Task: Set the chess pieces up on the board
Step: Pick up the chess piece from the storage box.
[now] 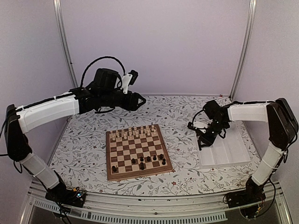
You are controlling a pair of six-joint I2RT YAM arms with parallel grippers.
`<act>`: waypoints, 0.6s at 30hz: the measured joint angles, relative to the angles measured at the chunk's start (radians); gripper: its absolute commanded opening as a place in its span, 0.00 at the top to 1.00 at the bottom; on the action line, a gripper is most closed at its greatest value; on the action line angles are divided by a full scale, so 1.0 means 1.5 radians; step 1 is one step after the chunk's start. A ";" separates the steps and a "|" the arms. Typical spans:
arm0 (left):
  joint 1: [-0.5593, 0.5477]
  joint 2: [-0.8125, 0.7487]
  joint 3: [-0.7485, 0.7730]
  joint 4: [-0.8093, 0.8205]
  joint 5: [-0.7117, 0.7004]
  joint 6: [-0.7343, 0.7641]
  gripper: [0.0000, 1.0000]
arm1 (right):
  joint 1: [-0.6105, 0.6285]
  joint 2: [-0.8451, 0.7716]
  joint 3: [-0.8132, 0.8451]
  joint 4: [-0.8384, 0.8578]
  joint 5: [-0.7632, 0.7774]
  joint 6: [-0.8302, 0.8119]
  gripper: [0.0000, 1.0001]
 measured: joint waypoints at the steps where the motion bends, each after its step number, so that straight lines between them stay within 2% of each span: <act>1: -0.001 0.000 0.000 -0.002 -0.002 -0.001 0.43 | 0.000 0.007 0.000 0.002 0.002 0.005 0.60; 10: -0.002 0.000 0.000 -0.007 -0.006 -0.010 0.43 | 0.000 0.030 0.000 0.009 0.012 0.029 0.60; 18: -0.004 0.006 0.000 -0.007 -0.006 -0.016 0.43 | 0.000 0.033 -0.010 0.022 0.026 0.037 0.70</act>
